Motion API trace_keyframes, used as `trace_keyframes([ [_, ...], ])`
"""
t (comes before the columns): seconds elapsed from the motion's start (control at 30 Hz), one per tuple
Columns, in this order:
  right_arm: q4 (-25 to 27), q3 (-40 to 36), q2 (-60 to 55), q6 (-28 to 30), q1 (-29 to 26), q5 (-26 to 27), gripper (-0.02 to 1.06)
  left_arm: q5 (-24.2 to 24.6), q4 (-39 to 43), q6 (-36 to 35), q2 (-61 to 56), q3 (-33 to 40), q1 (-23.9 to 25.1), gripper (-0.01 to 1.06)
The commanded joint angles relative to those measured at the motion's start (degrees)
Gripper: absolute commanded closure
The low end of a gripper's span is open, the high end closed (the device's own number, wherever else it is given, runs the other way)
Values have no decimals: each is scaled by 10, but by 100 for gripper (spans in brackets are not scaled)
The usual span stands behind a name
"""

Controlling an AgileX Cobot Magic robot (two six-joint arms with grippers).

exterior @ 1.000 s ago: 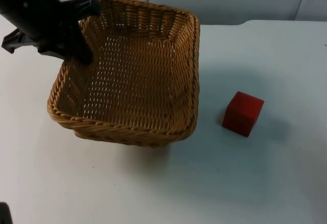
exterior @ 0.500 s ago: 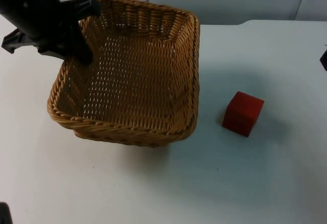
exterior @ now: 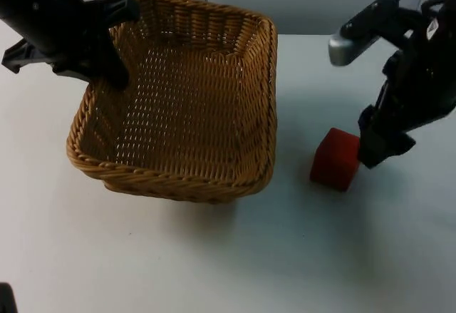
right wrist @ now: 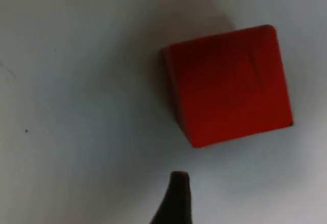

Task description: Pick up the basket with the left hand and place the cube into the basket with the right hand.

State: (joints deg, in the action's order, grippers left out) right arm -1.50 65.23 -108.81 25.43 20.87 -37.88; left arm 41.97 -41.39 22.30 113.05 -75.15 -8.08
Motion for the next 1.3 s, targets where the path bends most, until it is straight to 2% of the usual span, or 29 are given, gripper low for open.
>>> trace_keyframes([
  [0.0, 4, 5, -16, -7, 3, 9, 31, -1, -15, -3, -8, -1, 0, 105],
  [0.13, 15, 26, -50, -7, 3, -6, 31, 1, -15, -3, -8, -1, 0, 105],
  [0.27, 50, 69, -74, 2, 3, -20, 31, 2, -15, -3, -8, -1, 0, 105],
  [0.73, 90, 91, -106, 16, 3, -20, 31, 1, 13, -3, -8, -1, 0, 105],
  [0.77, 95, 91, -111, 15, 3, -18, 37, 1, 13, -3, -8, -1, 0, 105],
  [0.8, 95, 91, -111, 15, 3, -18, 37, 1, 13, -3, -8, -1, 0, 105],
  [0.87, 93, 91, -115, 15, 3, -16, 58, 1, 13, -3, -8, -1, 0, 105],
  [0.93, 82, 95, -114, 3, 2, -2, 92, 2, 11, -3, -8, -1, 0, 105],
  [0.97, 82, 95, -114, 3, 2, -2, 92, 2, 11, -3, -8, -1, 0, 105],
  [1.0, 57, 106, -112, -24, -3, -2, 105, 2, 10, -3, -8, -1, 0, 105],
  [1.03, 31, 126, -111, -51, -4, -6, 104, 2, 8, -3, -8, -1, 0, 105],
  [1.1, -52, 182, -104, -123, -6, -35, 105, 2, 7, -3, -8, -1, 0, 105],
  [1.13, -52, 182, -104, -123, -6, -35, 105, 2, 7, -3, -8, -1, 0, 105],
  [1.17, -97, 240, -97, -169, -8, -59, 105, 2, 3, -3, -8, -1, 0, 105],
  [1.2, -112, 274, -91, -185, -8, -74, 105, 2, 1, -3, -8, -1, 0, 105],
  [1.23, -112, 274, -91, -185, -8, -74, 105, 2, 1, -3, -8, -1, 0, 105],
  [1.27, -107, 316, -85, -187, -8, -86, 105, 2, -2, -3, -8, -1, 0, 105],
])
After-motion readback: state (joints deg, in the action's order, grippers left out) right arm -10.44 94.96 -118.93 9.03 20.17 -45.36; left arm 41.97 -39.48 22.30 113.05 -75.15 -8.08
